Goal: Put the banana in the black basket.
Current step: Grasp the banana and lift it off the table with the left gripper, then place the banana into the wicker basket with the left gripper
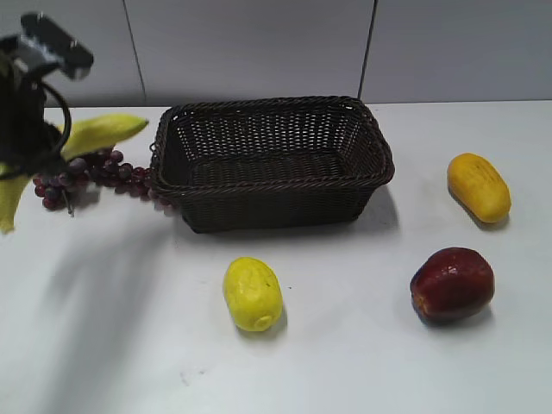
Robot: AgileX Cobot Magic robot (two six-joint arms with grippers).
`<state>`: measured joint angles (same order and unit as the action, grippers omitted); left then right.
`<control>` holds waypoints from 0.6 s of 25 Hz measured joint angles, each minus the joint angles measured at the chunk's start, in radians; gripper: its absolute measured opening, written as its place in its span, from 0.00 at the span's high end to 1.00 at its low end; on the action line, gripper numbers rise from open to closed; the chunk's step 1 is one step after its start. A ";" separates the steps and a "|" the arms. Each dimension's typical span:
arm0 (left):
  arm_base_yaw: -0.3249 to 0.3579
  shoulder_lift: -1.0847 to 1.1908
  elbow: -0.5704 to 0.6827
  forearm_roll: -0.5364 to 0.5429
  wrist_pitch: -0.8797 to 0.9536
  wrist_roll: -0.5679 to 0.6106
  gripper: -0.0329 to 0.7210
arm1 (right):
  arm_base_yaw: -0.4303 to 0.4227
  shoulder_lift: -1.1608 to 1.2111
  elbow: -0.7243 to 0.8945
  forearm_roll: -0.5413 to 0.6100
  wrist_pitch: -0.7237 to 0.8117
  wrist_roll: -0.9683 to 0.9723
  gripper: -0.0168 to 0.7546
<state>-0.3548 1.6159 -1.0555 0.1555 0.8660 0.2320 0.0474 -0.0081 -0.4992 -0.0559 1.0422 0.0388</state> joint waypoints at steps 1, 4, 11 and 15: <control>0.000 0.000 -0.055 0.015 -0.001 0.023 0.54 | 0.000 0.000 0.000 0.000 0.000 0.000 0.26; 0.000 0.005 -0.202 0.021 -0.038 0.124 0.54 | 0.000 0.000 0.000 0.000 0.000 0.000 0.26; -0.061 0.169 -0.509 0.032 -0.063 0.298 0.54 | 0.000 0.000 0.000 0.000 0.000 0.000 0.26; -0.165 0.303 -0.621 0.106 -0.092 0.356 0.54 | 0.000 0.000 0.000 0.000 0.000 0.000 0.26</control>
<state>-0.5197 1.9191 -1.6767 0.2611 0.7735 0.5877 0.0474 -0.0081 -0.4992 -0.0559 1.0422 0.0390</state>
